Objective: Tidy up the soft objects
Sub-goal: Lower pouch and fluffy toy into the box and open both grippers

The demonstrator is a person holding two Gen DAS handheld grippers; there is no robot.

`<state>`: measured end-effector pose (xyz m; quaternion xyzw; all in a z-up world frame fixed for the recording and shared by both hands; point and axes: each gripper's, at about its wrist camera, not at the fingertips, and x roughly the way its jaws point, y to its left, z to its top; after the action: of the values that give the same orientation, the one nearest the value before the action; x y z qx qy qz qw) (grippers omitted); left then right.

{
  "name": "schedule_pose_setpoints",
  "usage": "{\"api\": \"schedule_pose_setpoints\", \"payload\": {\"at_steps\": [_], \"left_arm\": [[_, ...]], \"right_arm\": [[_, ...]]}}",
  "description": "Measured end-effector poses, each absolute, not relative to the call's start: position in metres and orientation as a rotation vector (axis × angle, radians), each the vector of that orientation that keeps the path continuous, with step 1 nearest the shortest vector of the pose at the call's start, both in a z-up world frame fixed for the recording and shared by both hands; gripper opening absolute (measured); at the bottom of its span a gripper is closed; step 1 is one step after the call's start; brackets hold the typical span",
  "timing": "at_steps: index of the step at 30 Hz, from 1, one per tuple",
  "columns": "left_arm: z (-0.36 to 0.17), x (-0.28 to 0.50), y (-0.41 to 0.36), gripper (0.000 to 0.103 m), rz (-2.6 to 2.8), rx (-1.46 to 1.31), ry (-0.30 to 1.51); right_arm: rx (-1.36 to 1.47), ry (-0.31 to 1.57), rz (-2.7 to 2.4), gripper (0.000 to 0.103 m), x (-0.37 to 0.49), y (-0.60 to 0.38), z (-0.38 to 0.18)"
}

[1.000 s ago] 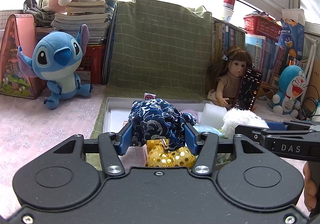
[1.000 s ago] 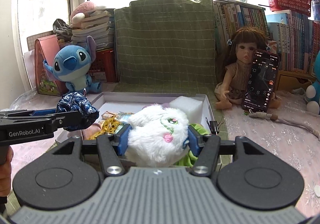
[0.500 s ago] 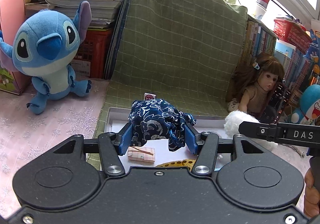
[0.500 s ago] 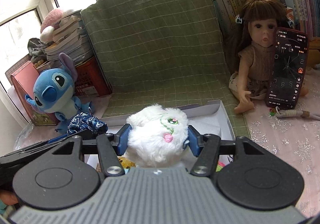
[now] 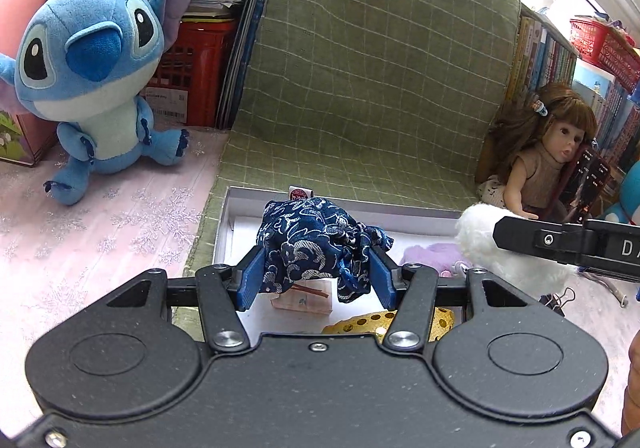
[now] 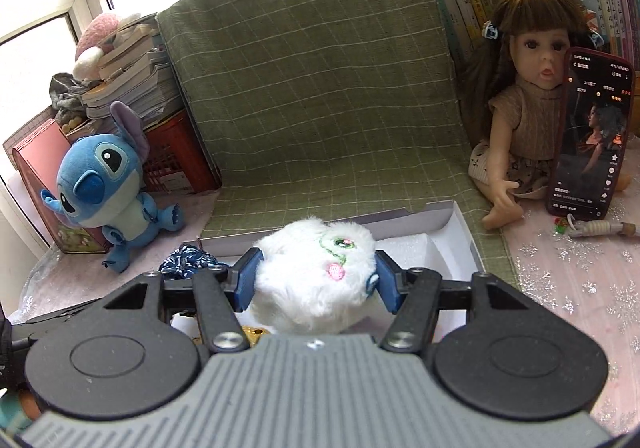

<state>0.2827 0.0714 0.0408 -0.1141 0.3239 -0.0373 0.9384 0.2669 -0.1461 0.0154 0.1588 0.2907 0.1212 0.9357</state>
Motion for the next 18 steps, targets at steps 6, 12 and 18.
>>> {"api": "schedule_pose_setpoints", "payload": {"at_steps": [6,12,18], "left_arm": [[0.032,0.284,0.071,0.054,-0.079,-0.232,0.691],[0.025,0.283,0.071,0.055,-0.076,-0.23,0.705],[0.024,0.28,0.073,0.059,-0.069,-0.233,0.696]], "right_arm": [[0.298,0.609,0.28,0.062,0.268,-0.132,0.011],[0.296,0.636,0.273,0.062,0.269,-0.132,0.001],[0.332,0.653,0.278,0.063,0.268,-0.136,-0.008]]}}
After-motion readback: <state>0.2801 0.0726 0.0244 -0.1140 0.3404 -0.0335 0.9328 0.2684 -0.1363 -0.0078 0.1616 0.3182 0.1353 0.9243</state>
